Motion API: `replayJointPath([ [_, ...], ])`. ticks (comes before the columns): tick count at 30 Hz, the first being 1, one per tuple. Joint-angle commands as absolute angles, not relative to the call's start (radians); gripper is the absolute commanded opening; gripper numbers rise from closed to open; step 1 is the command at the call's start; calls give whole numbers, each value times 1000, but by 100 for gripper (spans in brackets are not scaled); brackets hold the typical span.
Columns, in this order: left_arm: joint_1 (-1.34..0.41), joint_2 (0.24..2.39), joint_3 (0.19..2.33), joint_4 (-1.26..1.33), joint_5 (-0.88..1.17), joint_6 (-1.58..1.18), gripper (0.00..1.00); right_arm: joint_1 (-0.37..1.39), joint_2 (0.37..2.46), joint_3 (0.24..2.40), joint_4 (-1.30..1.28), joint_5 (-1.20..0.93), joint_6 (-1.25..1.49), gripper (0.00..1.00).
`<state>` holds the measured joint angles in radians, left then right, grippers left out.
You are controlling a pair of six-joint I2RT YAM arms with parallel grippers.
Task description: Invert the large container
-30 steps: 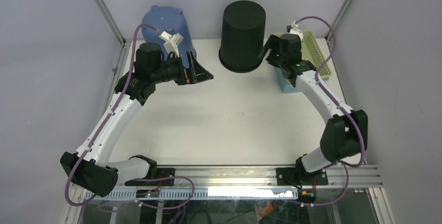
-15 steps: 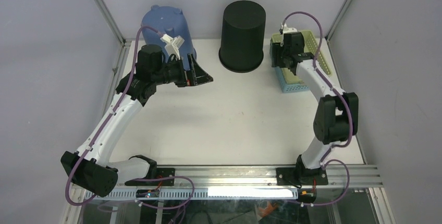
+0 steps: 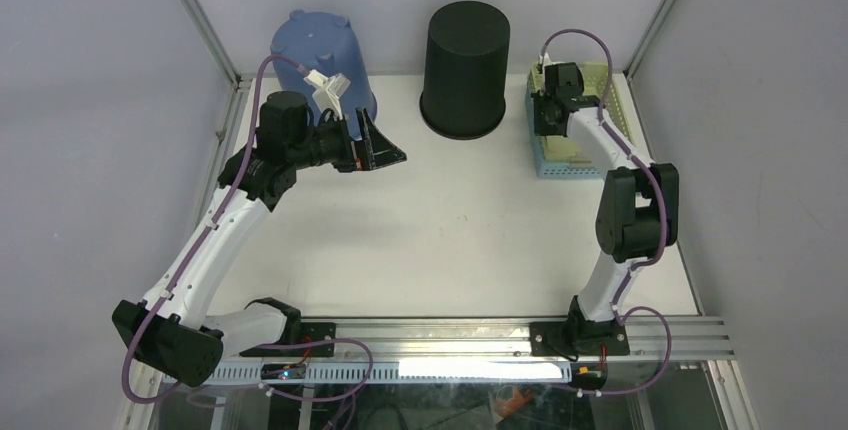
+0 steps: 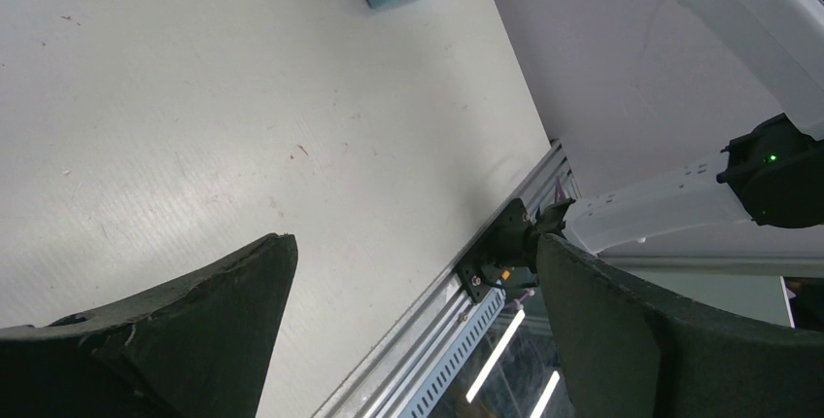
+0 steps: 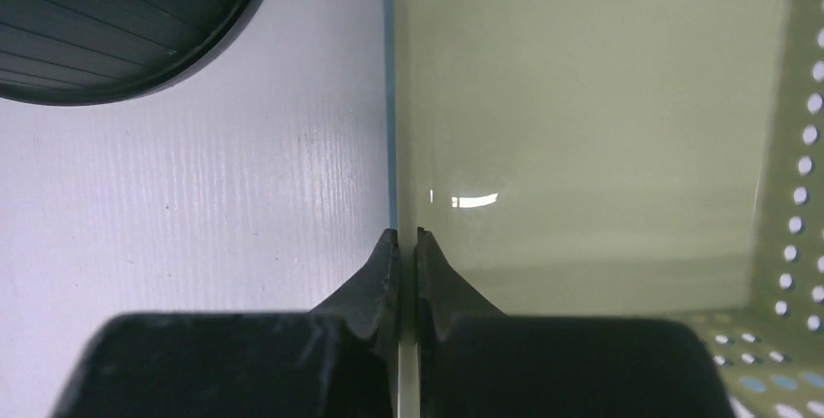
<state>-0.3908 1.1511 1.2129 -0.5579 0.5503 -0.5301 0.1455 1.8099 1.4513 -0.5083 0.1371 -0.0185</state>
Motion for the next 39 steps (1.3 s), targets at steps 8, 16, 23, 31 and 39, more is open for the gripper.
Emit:
replayJointPath([
  [8,-380,1142,1206,-521,561,-521,99,107,1594,1519,-509,169,-23,0],
  [16,-379,1160,1209,-509,566,-520,99,106,1480,1602,-563,135,-2,0],
  [23,-380,1162,1237,-522,559,-512,99,106,1374,1630,-699,-59,86,0],
  [31,-379,1161,1398,-549,533,-507,99,106,1022,1425,-818,-194,311,0],
  [39,-380,1168,1514,-493,509,-551,99,118,872,1214,-794,-796,433,0],
])
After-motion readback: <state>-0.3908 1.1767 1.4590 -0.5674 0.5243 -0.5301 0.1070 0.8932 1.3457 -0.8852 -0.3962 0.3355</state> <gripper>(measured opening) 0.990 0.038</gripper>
